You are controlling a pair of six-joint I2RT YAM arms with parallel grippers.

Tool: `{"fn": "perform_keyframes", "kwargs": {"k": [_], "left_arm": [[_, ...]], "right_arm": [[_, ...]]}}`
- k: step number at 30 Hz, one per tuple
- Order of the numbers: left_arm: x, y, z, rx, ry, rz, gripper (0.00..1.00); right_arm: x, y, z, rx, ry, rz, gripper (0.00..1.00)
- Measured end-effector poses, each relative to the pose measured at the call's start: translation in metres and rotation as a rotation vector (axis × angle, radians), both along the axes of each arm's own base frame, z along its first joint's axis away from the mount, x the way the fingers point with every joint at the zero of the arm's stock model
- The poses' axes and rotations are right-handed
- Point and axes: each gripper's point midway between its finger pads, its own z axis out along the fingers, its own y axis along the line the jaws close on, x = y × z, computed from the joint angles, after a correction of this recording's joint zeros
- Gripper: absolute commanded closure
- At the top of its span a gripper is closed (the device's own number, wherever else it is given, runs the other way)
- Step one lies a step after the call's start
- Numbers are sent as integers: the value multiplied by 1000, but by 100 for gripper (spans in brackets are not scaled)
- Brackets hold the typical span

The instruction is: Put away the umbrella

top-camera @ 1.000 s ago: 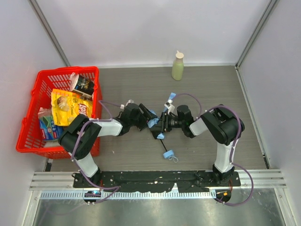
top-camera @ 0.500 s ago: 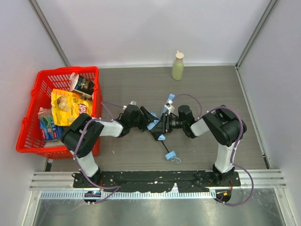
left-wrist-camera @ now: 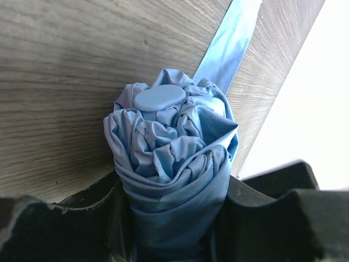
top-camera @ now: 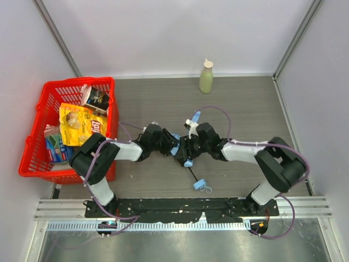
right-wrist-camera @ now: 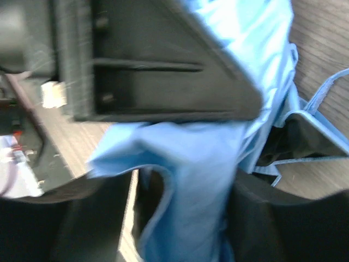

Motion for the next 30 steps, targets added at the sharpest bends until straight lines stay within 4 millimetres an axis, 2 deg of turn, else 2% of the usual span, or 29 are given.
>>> {"fn": "perform_keyframes", "kwargs": {"k": [3, 10, 16, 18, 19, 20, 21, 22, 25, 28, 30], "left_arm": [[-4, -3, -2, -18, 51, 2, 100], [-8, -7, -4, -14, 162, 10, 100], [-10, -4, -5, 18, 215, 29, 100], [-10, -3, -5, 30, 228, 35, 100], [-10, -3, -5, 35, 232, 37, 100], [-10, -3, -5, 41, 236, 39, 100], [-10, -3, -5, 45, 239, 43, 100], [-11, -2, -6, 51, 242, 44, 100], [-11, -1, -7, 63, 241, 46, 100], [-10, 2, -6, 78, 230, 53, 72], [-10, 6, -6, 88, 216, 64, 55]], "right_arm": [[-9, 2, 9, -136, -179, -2, 23], [-12, -5, 0, -527, -545, 4, 22], [5, -12, -1, -790, -754, -61, 32], [12, -14, 3, -841, -798, -87, 39], [14, -14, 3, -853, -808, -91, 52], [16, -13, 4, -862, -816, -93, 70], [16, -12, 4, -867, -821, -88, 81], [16, -12, 3, -875, -827, -81, 99], [16, -12, 3, -882, -832, -76, 99], [17, -10, 1, -855, -813, -74, 99], [17, -6, 0, -774, -781, -74, 99]]}}
